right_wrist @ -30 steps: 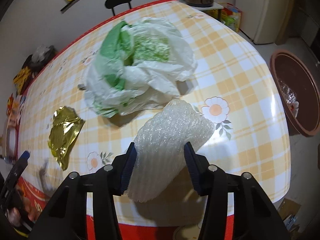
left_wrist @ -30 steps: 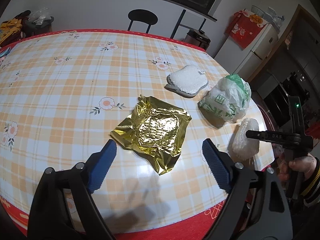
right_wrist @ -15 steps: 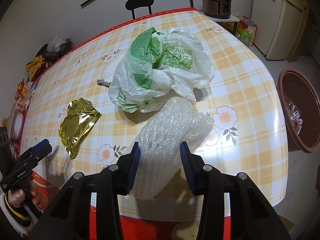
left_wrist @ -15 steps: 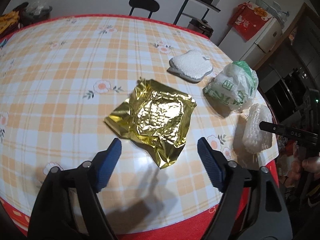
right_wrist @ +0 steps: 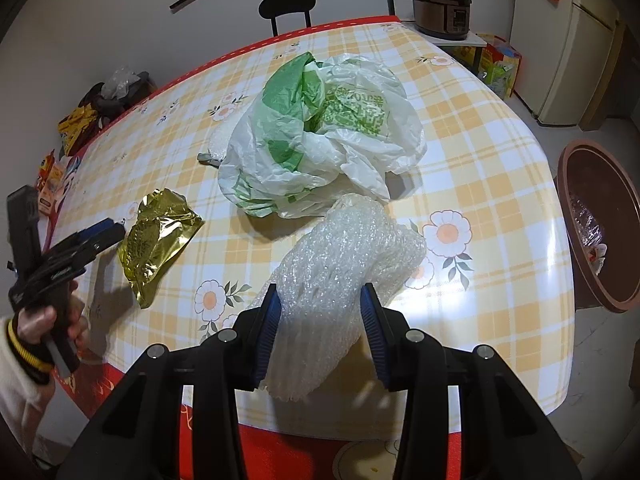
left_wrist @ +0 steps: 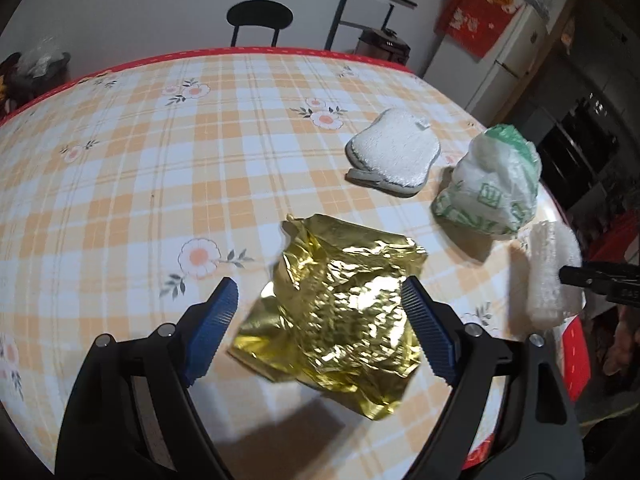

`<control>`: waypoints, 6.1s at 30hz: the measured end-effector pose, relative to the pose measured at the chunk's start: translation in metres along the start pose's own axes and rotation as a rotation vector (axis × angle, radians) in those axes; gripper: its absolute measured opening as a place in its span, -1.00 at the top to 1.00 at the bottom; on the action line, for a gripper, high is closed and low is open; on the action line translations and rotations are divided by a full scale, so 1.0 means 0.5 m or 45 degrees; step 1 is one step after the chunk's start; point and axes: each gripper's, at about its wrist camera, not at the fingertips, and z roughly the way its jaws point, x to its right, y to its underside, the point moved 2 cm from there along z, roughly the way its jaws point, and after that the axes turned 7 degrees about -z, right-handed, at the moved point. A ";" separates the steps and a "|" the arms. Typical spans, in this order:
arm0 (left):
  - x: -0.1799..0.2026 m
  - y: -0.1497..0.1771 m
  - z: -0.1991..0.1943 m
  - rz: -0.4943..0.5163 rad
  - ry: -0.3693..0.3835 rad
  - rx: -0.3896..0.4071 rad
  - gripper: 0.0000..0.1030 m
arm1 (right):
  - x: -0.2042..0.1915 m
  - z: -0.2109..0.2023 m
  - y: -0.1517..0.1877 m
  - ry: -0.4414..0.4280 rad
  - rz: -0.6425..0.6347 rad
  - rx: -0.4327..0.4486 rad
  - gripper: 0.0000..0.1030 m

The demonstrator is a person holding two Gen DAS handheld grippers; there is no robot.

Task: Collect trash
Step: 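Grasp the gold foil wrapper with the left tool while the right tool holds the bubble wrap, then carry the bubble wrap over the brown bin with the right tool while the left tool holds the foil, then open the right tool to drop the bubble wrap into the bin, then lower the gold foil into the brown bin and open the left tool, then move both tools back over the table toward the remaining trash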

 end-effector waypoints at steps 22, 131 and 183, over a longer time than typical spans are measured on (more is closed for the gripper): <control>0.011 -0.029 0.087 0.194 0.195 -0.183 -0.26 | 0.007 -0.002 0.000 0.017 0.015 -0.015 0.20; 0.708 -0.020 -0.089 0.123 0.162 0.376 0.10 | 0.772 -0.277 -0.020 0.208 0.289 0.311 -0.90; 0.963 -0.096 -0.014 0.334 0.255 0.449 -0.88 | 0.837 -0.658 0.089 0.546 0.282 0.823 -0.90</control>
